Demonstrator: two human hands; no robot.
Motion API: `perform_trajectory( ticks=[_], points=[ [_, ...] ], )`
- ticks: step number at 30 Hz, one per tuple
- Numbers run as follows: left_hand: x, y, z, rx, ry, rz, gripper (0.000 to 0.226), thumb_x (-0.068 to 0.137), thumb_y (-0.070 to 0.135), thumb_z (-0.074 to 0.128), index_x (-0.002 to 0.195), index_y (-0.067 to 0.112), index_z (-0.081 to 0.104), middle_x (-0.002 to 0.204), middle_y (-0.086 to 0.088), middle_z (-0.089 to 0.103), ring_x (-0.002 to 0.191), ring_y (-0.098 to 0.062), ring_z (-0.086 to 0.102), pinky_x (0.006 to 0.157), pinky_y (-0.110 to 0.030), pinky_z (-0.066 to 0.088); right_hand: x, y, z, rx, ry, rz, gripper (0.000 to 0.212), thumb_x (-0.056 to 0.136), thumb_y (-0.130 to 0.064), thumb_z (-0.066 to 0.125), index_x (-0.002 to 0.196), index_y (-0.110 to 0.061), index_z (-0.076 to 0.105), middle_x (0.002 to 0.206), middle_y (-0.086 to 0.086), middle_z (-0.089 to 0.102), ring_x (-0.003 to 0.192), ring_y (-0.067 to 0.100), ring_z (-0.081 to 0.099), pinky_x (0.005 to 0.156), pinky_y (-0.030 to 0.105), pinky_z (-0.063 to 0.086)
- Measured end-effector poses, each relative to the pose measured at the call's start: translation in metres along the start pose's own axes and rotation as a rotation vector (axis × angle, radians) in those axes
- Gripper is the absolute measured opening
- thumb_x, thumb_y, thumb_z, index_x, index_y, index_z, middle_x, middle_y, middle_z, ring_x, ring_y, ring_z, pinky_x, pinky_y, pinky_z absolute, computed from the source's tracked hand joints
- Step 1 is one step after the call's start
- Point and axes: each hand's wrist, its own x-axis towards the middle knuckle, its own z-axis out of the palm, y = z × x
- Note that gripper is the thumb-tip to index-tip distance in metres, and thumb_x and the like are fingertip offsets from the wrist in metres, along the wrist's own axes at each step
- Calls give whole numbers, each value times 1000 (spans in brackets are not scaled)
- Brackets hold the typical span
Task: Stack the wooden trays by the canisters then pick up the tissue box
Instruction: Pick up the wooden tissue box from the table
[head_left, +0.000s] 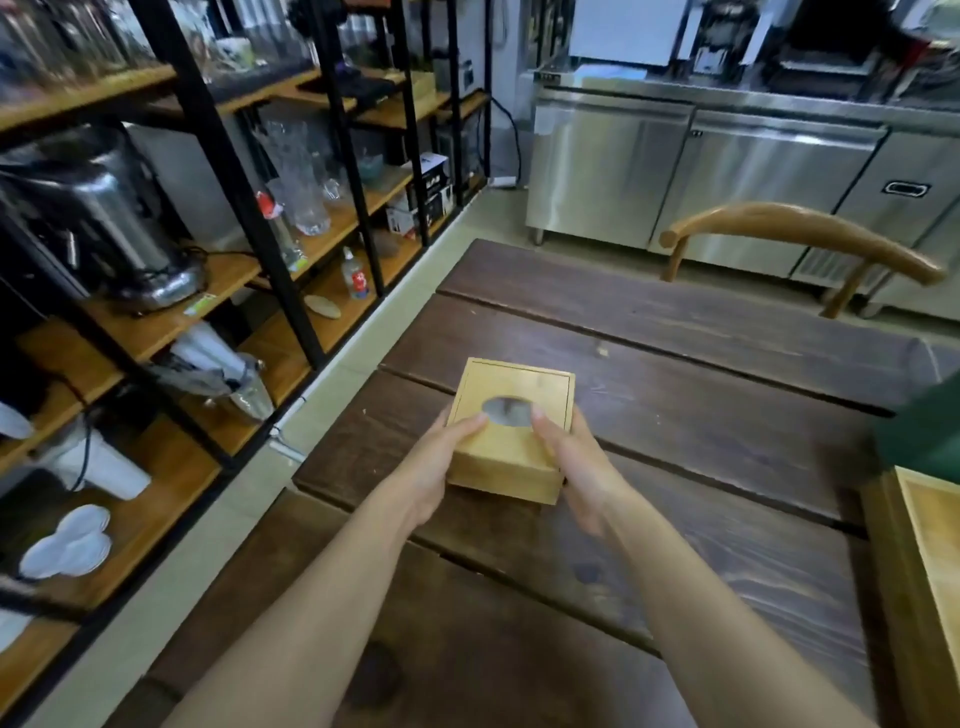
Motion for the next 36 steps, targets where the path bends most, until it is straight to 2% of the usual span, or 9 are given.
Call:
perform_trajectory(
  ticks=[3, 5, 9, 12, 15, 18, 24, 32, 36],
  points=[
    [-30, 19, -20, 60, -3, 28, 40, 89, 24, 59, 128, 33, 51, 116, 3, 64, 107, -18, 56, 97, -35, 41, -25, -1, 11, 68, 14, 17, 79, 82, -44, 59, 143, -40, 9, 153, 2, 27, 134, 31, 33, 108, 59, 29],
    [-56, 28, -33, 82, 1, 24, 38, 89, 22, 59, 126, 32, 52, 112, 2, 64, 103, -18, 56, 88, -34, 44, -45, -4, 20, 100, -3, 4, 86, 84, -34, 61, 142, -44, -1, 156, 1, 19, 137, 34, 30, 103, 63, 33],
    [-110, 25, -63, 49, 55, 5, 41, 87, 22, 60, 128, 23, 52, 112, -3, 63, 101, -19, 55, 79, -29, 42, -82, -2, 51, 27, -57, 1, 67, 88, -16, 57, 138, -45, 21, 148, 3, 34, 125, 35, 45, 90, 63, 47],
    [-151, 12, -90, -29, 116, -14, 39, 85, 18, 62, 123, 20, 57, 113, -5, 64, 104, -21, 56, 85, -31, 42, -109, 6, 76, -97, -105, -14, 48, 89, -13, 55, 126, -36, 34, 122, 1, 52, 106, 28, 57, 81, 55, 55],
    [-192, -2, -116, -80, 183, -57, 32, 86, 15, 61, 117, 18, 60, 104, -4, 67, 99, -20, 57, 83, -30, 42, -135, 20, 103, -181, -167, 19, 37, 88, -13, 56, 114, -30, 35, 99, -5, 52, 95, 23, 57, 75, 48, 58],
    [-229, -20, -145, -120, 217, -107, 39, 84, 18, 62, 122, 15, 59, 105, -8, 67, 100, -24, 58, 86, -33, 43, -155, 36, 131, -215, -224, 99, 34, 86, -14, 59, 109, -27, 37, 118, 3, 49, 106, 31, 55, 78, 48, 57],
    [-275, -57, -193, -198, 307, -154, 34, 79, 18, 65, 112, 11, 67, 107, -12, 70, 107, -29, 59, 103, -42, 39, -182, 71, 175, -263, -353, 207, 40, 84, -14, 62, 112, -25, 35, 129, 13, 45, 111, 35, 54, 84, 48, 56],
    [-300, -104, -240, -269, 386, -198, 55, 67, 24, 78, 117, 3, 66, 119, -18, 67, 115, -34, 58, 106, -47, 38, -200, 104, 211, -352, -427, 263, 37, 84, -9, 60, 113, -17, 38, 121, 17, 49, 103, 33, 58, 77, 42, 59],
    [-306, -117, -247, -226, 395, -176, 34, 78, 23, 70, 108, 7, 69, 115, -16, 68, 111, -32, 59, 102, -44, 41, -203, 116, 221, -407, -429, 245, 38, 83, -8, 62, 112, -15, 38, 118, 19, 51, 96, 32, 61, 74, 41, 60]
  ],
)
